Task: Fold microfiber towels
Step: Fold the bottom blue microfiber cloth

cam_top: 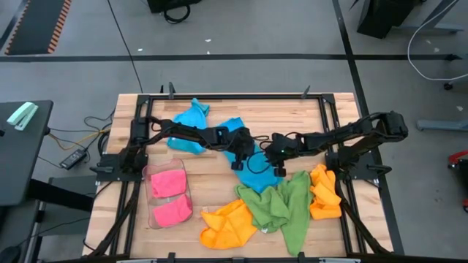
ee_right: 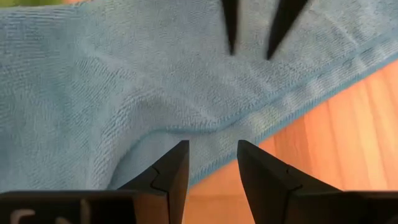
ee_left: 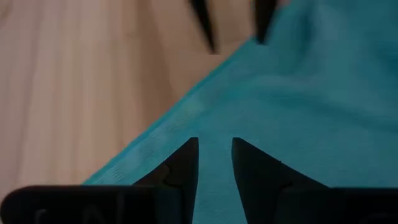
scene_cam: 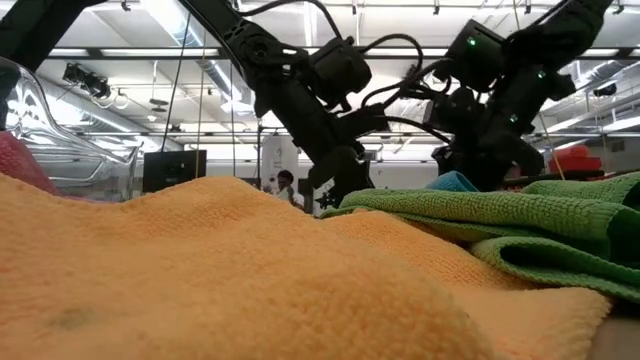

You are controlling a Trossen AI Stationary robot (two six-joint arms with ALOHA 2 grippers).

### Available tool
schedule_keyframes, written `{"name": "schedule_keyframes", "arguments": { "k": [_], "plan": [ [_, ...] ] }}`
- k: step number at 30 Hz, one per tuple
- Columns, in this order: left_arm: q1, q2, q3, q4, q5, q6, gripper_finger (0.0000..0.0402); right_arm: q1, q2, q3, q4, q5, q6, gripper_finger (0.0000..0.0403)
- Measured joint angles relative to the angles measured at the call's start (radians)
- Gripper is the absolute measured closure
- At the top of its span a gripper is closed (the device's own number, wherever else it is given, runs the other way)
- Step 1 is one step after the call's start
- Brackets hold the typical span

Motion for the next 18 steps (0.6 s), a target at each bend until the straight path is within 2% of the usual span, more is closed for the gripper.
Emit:
{"name": "schedule_keyframes", "arguments": {
  "k": [7,18],
  "plan": [
    [-0.066,0.000,0.000,-0.043,0.003,0.063,0.0303,0.036,0.000,0.061,-0.094,0.000,0.009,0.0258],
    [-0.167,-0.018,0.001,-0.084,0.004,0.061,0.0305,0.143,0.000,0.060,-0.138,-0.002,-0.167,0.0258]
  ]
}}
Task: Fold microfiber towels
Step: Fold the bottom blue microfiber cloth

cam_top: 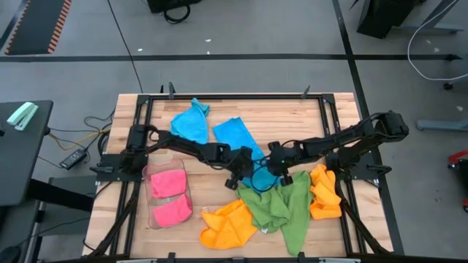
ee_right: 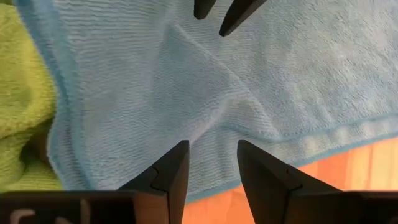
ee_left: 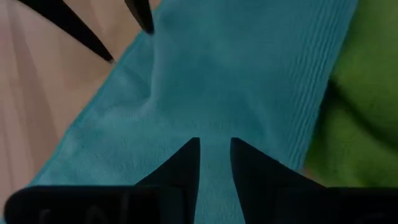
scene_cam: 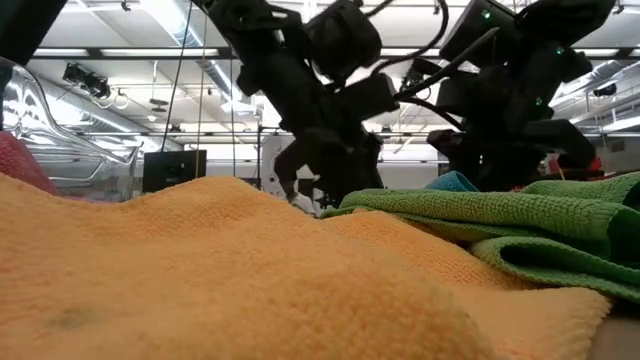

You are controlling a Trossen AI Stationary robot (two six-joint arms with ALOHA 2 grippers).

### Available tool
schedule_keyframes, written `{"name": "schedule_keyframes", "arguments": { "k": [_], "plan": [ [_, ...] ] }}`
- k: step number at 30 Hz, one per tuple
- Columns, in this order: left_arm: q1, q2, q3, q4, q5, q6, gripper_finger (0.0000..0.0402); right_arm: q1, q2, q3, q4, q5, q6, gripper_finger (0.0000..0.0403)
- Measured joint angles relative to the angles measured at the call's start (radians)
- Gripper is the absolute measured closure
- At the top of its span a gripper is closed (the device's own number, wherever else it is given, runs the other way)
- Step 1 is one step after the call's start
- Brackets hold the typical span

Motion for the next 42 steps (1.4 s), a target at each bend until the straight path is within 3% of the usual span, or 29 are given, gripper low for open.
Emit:
{"name": "schedule_keyframes", "arguments": {
  "k": [6,14,24,34,42],
  "plan": [
    [-0.043,-0.022,0.000,0.004,-0.002,-0.025,0.0297,0.010,0.000,0.005,-0.031,0.032,-0.001,0.0247],
    [-0.092,-0.033,0.022,0.042,-0.050,-0.039,0.0251,0.009,0.000,0.061,-0.146,0.099,0.003,0.0208],
    [-0.123,-0.040,0.021,0.078,-0.056,-0.186,0.0207,0.009,-0.005,0.062,-0.195,0.168,0.000,0.0191],
    [-0.143,-0.047,0.021,0.079,-0.101,-0.298,0.0193,0.009,-0.124,0.062,-0.279,0.182,0.103,0.0191],
    [-0.174,-0.052,0.021,0.078,-0.246,-0.292,0.0192,0.009,-0.187,0.062,-0.265,0.182,0.166,0.0191]
  ]
}}
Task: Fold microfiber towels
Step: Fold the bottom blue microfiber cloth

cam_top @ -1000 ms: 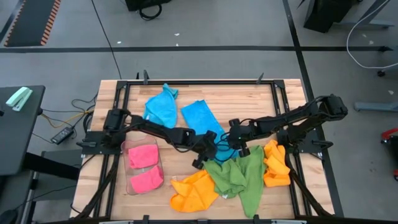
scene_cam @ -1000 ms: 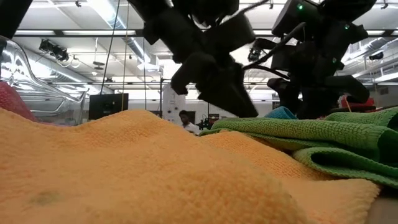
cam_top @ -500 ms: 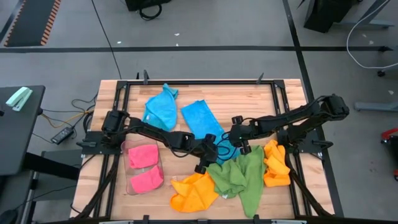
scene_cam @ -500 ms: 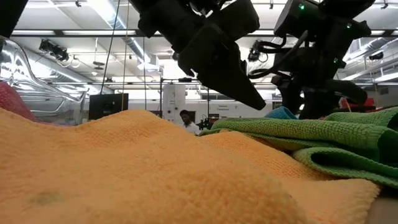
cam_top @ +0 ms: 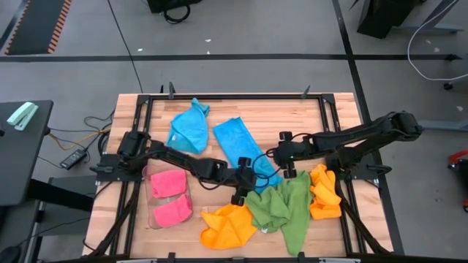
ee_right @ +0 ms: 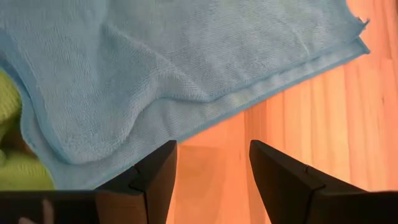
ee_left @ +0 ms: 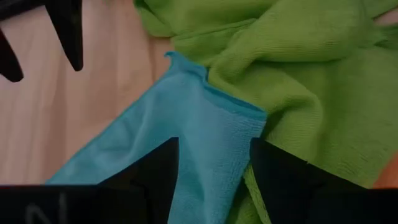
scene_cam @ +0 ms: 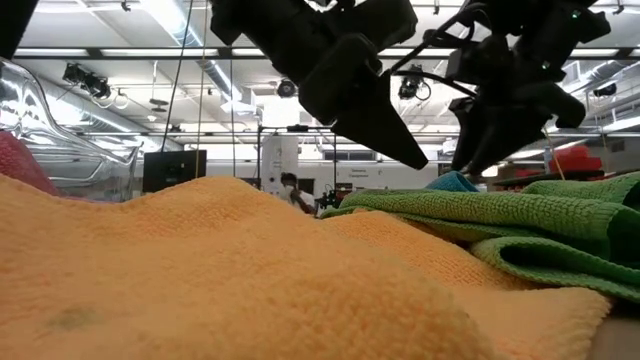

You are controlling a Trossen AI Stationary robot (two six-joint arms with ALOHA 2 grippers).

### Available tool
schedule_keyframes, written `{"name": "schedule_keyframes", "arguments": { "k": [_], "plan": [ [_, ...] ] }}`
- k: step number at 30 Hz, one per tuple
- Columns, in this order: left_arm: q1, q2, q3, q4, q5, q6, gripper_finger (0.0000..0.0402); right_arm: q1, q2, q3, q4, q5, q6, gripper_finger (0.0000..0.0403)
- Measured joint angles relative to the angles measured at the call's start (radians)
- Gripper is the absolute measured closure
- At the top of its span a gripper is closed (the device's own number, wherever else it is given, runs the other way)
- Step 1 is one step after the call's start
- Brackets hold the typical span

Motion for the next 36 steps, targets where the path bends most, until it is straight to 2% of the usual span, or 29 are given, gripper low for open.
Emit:
{"name": "schedule_keyframes", "arguments": {
  "k": [9,15,17,23,28,36],
  "plan": [
    [-0.026,0.000,0.000,0.051,-0.019,0.021,0.0166,0.000,-0.002,0.000,0.007,0.003,0.060,0.0191],
    [-0.047,0.019,-0.002,0.120,-0.019,-0.002,0.0165,0.000,-0.001,-0.057,0.142,0.017,0.047,0.0191],
    [-0.054,0.043,0.002,0.187,-0.021,-0.007,0.0166,0.000,-0.001,-0.067,0.157,0.022,0.045,0.0191],
    [-0.071,0.100,-0.001,0.256,-0.082,0.007,0.0159,0.001,-0.001,-0.069,0.203,0.055,0.058,0.0191],
    [-0.078,0.112,-0.002,0.253,-0.212,0.035,0.0158,0.001,-0.001,-0.069,0.192,0.056,0.072,0.0191],
    [-0.083,0.121,0.000,0.259,-0.195,0.035,0.0159,0.001,-0.001,-0.069,0.191,0.055,0.073,0.0191]
  ]
}}
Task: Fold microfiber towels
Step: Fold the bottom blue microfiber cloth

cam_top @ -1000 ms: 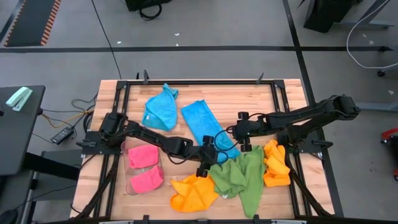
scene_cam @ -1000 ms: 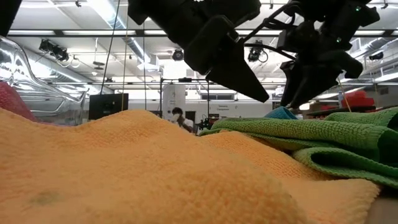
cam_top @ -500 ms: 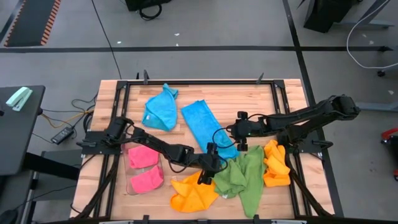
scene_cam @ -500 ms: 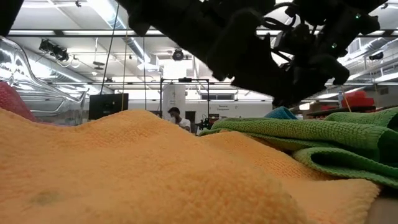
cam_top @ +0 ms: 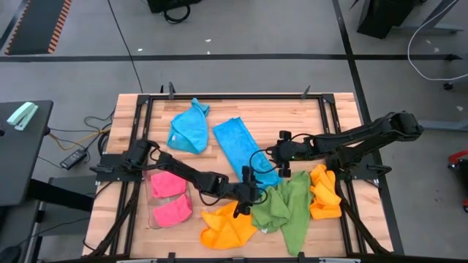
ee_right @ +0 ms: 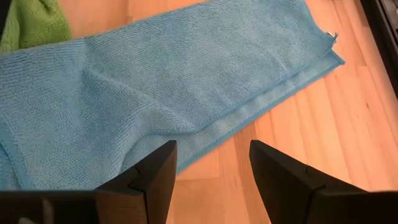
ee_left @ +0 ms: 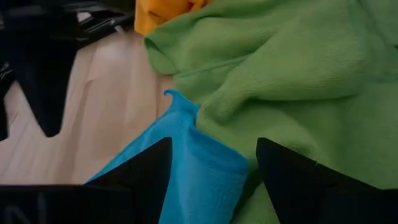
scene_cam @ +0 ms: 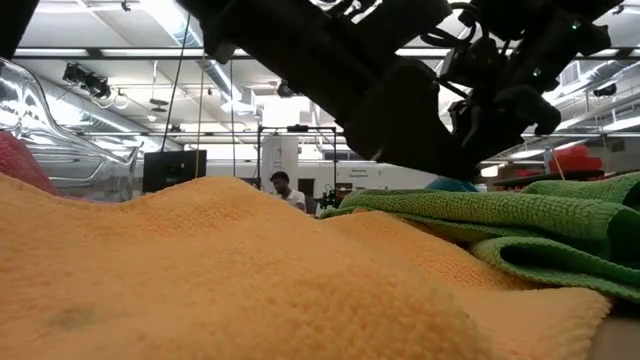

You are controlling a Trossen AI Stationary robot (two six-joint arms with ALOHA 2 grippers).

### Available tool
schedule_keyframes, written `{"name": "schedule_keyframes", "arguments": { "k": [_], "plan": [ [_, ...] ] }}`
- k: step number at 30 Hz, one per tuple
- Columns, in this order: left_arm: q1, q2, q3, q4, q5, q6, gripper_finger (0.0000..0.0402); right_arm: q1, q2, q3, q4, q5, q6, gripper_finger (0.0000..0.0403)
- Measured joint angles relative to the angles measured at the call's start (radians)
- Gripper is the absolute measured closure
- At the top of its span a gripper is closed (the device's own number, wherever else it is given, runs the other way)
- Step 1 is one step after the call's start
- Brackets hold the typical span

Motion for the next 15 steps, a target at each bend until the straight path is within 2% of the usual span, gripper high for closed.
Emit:
{"name": "schedule_keyframes", "arguments": {
  "k": [15],
  "plan": [
    [0.002,0.032,-0.001,-0.007,-0.011,0.017,0.0184,0.000,0.000,0.000,-0.004,-0.006,0.011,0.0191]
  ]
}}
